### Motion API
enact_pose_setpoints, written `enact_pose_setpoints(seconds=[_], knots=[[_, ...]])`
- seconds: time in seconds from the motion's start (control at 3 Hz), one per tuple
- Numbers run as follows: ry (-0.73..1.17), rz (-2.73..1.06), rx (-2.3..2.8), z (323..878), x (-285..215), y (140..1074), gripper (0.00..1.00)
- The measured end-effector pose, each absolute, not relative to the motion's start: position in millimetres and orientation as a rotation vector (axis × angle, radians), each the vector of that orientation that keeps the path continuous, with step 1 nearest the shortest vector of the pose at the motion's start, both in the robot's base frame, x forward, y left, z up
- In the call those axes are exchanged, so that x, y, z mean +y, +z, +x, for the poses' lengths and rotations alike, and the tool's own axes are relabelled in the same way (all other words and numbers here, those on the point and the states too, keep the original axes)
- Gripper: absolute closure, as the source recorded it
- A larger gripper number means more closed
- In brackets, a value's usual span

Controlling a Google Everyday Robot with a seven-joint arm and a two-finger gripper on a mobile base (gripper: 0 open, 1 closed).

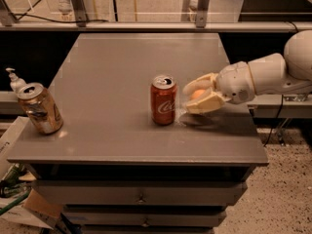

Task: Move orange can near coke can

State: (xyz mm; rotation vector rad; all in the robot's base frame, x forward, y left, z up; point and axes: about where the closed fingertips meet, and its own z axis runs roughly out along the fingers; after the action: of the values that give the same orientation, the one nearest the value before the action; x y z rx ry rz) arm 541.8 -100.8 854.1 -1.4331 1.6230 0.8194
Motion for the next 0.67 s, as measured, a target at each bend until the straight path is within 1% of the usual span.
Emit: enact_pose_setpoints(seconds=[0.67], knots=[[0.887, -1.420, 1.624, 530.2, -78.7, 839.8, 1.00]])
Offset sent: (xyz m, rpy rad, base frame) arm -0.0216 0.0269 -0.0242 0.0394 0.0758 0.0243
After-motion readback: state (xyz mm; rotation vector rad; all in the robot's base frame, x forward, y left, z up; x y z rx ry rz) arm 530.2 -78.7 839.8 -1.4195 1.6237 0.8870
